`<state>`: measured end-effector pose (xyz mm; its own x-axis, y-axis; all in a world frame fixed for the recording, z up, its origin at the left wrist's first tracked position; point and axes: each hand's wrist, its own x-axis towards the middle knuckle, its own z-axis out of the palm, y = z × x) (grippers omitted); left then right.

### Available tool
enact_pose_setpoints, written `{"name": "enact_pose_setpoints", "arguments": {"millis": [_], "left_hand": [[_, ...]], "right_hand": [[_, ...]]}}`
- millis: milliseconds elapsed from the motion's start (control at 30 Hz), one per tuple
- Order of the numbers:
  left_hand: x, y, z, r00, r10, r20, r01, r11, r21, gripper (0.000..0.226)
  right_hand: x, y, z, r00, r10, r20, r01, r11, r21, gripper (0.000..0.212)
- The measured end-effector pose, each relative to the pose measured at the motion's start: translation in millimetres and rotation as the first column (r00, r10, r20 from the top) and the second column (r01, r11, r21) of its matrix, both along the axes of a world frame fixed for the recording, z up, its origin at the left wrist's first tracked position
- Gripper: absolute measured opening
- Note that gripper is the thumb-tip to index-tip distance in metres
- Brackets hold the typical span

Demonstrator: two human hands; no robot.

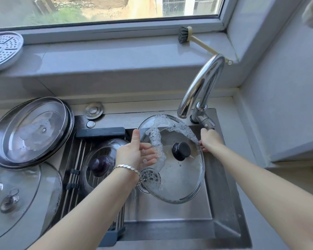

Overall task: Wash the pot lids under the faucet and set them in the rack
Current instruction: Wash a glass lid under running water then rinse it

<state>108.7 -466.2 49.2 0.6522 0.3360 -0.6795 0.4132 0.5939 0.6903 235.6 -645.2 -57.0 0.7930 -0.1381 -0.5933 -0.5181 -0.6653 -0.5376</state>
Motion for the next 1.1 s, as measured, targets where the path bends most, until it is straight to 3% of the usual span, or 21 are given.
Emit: {"name": "enact_pose_setpoints", "arguments": {"millis": [133, 200, 267, 300, 367, 400, 433, 533, 567, 600, 667, 733, 833, 900, 1000, 1033, 1100], "left_hand": [[-1, 2, -1, 1.000, -0.005, -0.014, 0.006, 1.000, 0.008, 0.053], [-2, 0, 1, 0.999, 0.005, -0.040, -0.002, 0.998, 0.063, 0.051], [-1, -4, 4, 0.998, 0.030, -0.062, -0.022, 0.991, 0.135, 0.050], [-2, -5, 6, 0.997, 0.011, -0.083, 0.006, 0.978, 0.207, 0.050], [-6, -8, 10, 0.990, -0.040, -0.138, 0.092, 0.913, 0.396, 0.053], [-8, -9, 9, 0.988, -0.040, -0.148, 0.103, 0.888, 0.448, 0.055], [-10, -13, 10, 0.991, -0.035, -0.126, 0.087, 0.895, 0.438, 0.056], [-14, -22, 16, 0.999, -0.028, -0.032, 0.037, 0.942, 0.334, 0.056], [-14, -20, 14, 0.999, -0.028, -0.036, 0.039, 0.926, 0.375, 0.056], [-15, -17, 12, 0.998, -0.026, -0.065, 0.052, 0.896, 0.441, 0.056], [-18, -4, 7, 0.992, 0.016, -0.125, 0.055, 0.837, 0.544, 0.059], [-22, 0, 5, 0.995, 0.023, -0.099, 0.033, 0.850, 0.526, 0.058], [-27, -13, 9, 1.000, -0.020, 0.003, 0.017, 0.915, 0.404, 0.055], [-28, -16, 5, 0.999, -0.031, 0.006, 0.026, 0.900, 0.434, 0.054], [-29, -7, 2, 1.000, 0.012, -0.008, -0.006, 0.873, 0.488, 0.056], [-30, -7, 3, 1.000, 0.017, 0.006, -0.018, 0.885, 0.464, 0.056], [-31, -14, 8, 0.999, 0.002, 0.046, -0.019, 0.923, 0.383, 0.054]], "right_hand": [[-8, 12, 26, 1.000, 0.021, 0.015, -0.018, 0.987, -0.163, 0.057], [-33, 26, 50, 0.949, 0.130, 0.286, -0.076, 0.978, -0.194, 0.058], [-73, 47, 79, 0.749, 0.340, 0.568, -0.342, 0.933, -0.108, 0.053], [-92, 59, 88, 0.638, 0.453, 0.623, -0.519, 0.850, -0.087, 0.053], [-113, 78, 92, 0.494, 0.633, 0.596, -0.738, 0.668, -0.097, 0.057], [-111, 84, 89, 0.478, 0.661, 0.578, -0.756, 0.645, -0.111, 0.059], [-104, 91, 86, 0.525, 0.647, 0.552, -0.729, 0.678, -0.101, 0.060], [-79, 106, 85, 0.822, 0.436, 0.366, -0.458, 0.888, -0.027, 0.054], [-82, 110, 88, 0.848, 0.411, 0.336, -0.427, 0.904, -0.029, 0.055], [-91, 113, 90, 0.824, 0.446, 0.348, -0.460, 0.887, -0.047, 0.057], [-116, 113, 95, 0.685, 0.605, 0.405, -0.633, 0.770, -0.078, 0.063], [-120, 108, 92, 0.634, 0.652, 0.415, -0.690, 0.720, -0.078, 0.063], [-96, 111, 96, 0.858, 0.451, 0.247, -0.465, 0.885, -0.001, 0.061], [-100, 118, 103, 0.847, 0.466, 0.256, -0.477, 0.879, -0.021, 0.059], [-113, 115, 107, 0.696, 0.623, 0.357, -0.668, 0.744, 0.004, 0.055], [-107, 112, 105, 0.711, 0.614, 0.343, -0.653, 0.757, -0.002, 0.056], [-87, 108, 104, 0.865, 0.467, 0.186, -0.473, 0.881, -0.011, 0.064]]}}
